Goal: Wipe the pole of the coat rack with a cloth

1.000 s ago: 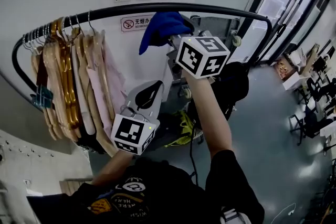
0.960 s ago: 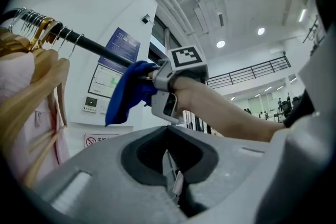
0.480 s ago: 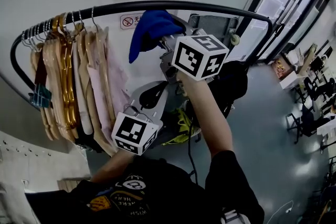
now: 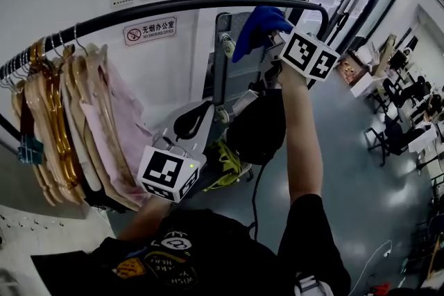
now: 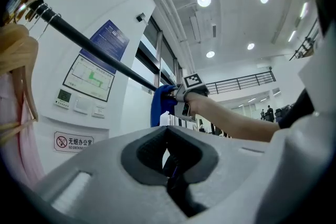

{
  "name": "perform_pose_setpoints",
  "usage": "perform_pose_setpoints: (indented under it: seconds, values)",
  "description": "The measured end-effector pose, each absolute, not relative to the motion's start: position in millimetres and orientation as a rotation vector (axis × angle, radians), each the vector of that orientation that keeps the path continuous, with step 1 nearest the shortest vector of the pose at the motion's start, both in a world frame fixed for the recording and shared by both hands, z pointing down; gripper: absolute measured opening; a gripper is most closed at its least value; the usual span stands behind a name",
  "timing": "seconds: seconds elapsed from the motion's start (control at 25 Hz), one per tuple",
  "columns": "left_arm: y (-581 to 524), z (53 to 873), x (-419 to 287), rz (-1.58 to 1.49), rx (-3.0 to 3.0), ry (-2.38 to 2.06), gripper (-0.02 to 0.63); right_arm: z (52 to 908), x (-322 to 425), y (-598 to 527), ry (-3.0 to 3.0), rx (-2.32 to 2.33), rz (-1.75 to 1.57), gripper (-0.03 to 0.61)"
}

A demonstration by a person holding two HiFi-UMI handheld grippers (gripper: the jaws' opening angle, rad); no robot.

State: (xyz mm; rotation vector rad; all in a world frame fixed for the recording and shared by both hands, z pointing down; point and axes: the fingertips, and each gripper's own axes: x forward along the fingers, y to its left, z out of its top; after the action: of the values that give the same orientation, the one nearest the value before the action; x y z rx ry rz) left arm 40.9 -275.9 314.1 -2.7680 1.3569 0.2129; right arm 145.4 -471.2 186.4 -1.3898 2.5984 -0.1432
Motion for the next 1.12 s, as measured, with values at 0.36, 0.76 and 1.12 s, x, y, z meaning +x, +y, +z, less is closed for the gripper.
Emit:
perform_pose_setpoints:
  seconds: [0.36,0.76,1.12]
  values:
    - [-294,310,49,0.215,-2.77,1.345,-0.006,196,283,-552,2.326,-1.882,-0.14,0.06]
    - [-295,310,23,0.2,-2.727,1.431,-0.006,192,198,-511,2.462,-1.636,-0.073,0.054]
    - [-266,312,-3,0.193,-2.671,1.522,-0.006,192,-23,-421,2.835,-1.048,0.026,0.054]
